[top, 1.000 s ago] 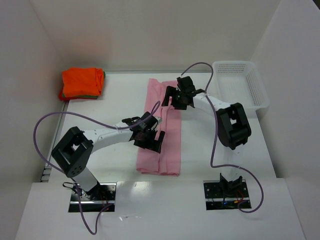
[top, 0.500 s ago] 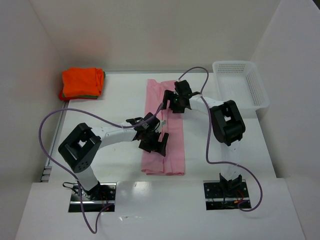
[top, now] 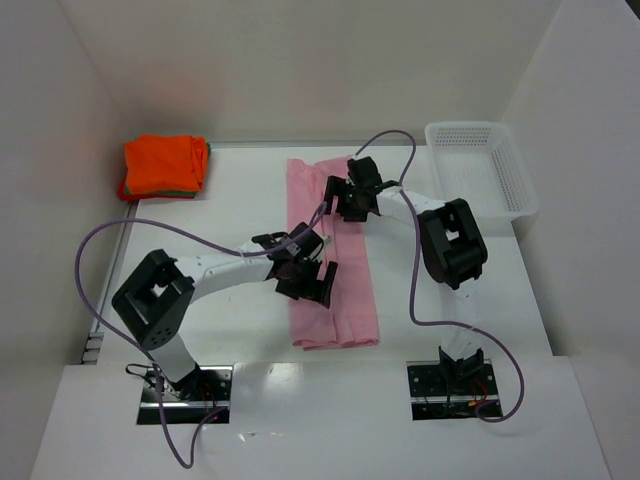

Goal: Fold and stack the t-shirts
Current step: Rotate the tshirt 90 degrees

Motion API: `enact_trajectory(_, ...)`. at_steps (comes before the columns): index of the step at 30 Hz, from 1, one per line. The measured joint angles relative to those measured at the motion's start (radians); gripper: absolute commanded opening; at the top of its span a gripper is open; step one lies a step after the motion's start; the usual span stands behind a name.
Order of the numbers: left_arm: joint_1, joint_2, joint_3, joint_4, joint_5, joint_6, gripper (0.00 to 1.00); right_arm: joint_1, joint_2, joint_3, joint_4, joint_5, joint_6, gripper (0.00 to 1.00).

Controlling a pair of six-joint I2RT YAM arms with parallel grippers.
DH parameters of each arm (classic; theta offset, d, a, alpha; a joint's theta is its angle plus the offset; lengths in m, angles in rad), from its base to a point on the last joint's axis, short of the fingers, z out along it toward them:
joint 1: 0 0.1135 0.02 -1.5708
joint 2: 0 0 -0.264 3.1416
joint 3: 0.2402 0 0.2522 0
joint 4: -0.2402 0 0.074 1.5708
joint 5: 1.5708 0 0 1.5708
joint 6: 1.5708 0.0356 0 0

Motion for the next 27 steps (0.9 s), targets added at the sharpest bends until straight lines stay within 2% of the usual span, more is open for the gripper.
enact_trajectory(5,0.037,-0.119,0.032,-0.028,-0.134,-0.029,0.99,-0.025,0.0,0.046,-0.014,0.019,-0.008,0.9)
enact_trajectory(6,0.09,-0.157,0.065,-0.018,-0.168,-0.028,0.99,-0.032,-0.001,0.053,-0.014,0.026,-0.009,0.9)
enact_trajectory(12,0.246,-0.171,0.174,0.049,-0.214,0.007,0.99,-0.056,-0.006,0.06,-0.014,0.074,-0.011,0.85)
enact_trajectory(14,0.271,-0.171,0.189,0.076,-0.212,0.014,0.99,-0.057,-0.006,0.069,-0.025,0.09,-0.014,0.82)
enact_trajectory(20,0.317,-0.173,0.175,0.159,-0.151,0.032,0.99,-0.057,-0.006,0.085,-0.026,0.098,-0.023,0.63)
enact_trajectory(27,0.34,-0.171,0.115,0.222,-0.04,0.031,0.99,-0.057,0.02,0.098,-0.029,0.097,-0.023,0.61)
